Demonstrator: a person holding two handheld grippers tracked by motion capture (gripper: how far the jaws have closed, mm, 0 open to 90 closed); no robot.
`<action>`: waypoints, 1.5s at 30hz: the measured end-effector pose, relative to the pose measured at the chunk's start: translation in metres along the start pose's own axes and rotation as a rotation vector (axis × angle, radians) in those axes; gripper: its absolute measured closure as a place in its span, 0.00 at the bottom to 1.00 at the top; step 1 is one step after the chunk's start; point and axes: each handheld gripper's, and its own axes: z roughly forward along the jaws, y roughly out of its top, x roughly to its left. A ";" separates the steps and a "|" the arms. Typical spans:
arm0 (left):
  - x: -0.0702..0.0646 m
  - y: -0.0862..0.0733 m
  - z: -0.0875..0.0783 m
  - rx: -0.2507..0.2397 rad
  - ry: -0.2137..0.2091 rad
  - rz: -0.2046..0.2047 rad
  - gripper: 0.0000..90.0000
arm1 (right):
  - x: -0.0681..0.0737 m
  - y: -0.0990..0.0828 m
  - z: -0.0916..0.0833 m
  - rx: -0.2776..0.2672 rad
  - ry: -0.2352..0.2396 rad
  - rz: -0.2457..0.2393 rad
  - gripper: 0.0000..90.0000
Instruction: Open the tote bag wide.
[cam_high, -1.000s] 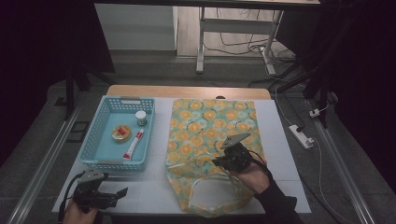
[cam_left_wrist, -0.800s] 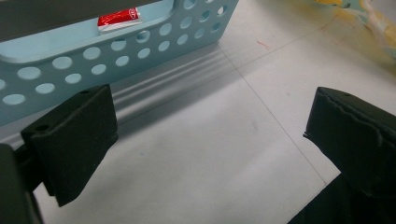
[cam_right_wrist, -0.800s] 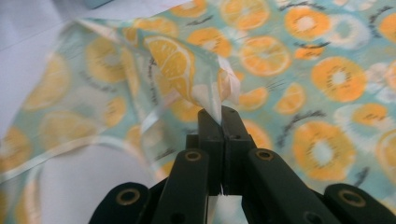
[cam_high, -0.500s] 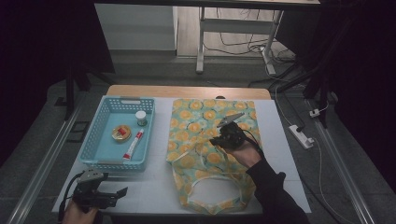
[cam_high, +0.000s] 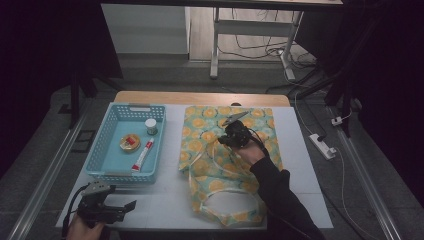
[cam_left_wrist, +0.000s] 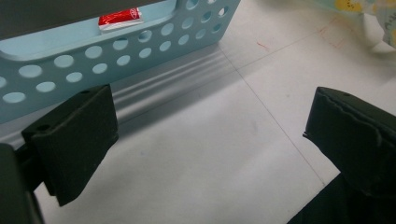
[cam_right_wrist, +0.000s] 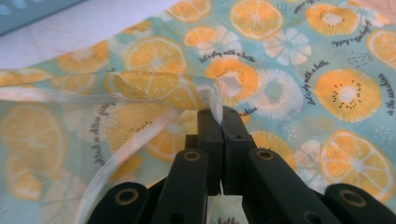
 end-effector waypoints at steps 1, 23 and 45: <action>0.000 0.000 0.000 0.000 0.000 0.000 0.03 | -0.001 -0.002 0.004 0.006 -0.003 0.007 0.97; 0.000 0.000 0.000 0.000 0.005 -0.003 0.03 | 0.008 -0.015 -0.028 -0.058 0.025 0.129 0.37; -0.001 0.000 0.000 0.002 0.010 -0.002 0.03 | 0.060 -0.067 -0.044 0.065 0.067 0.048 0.08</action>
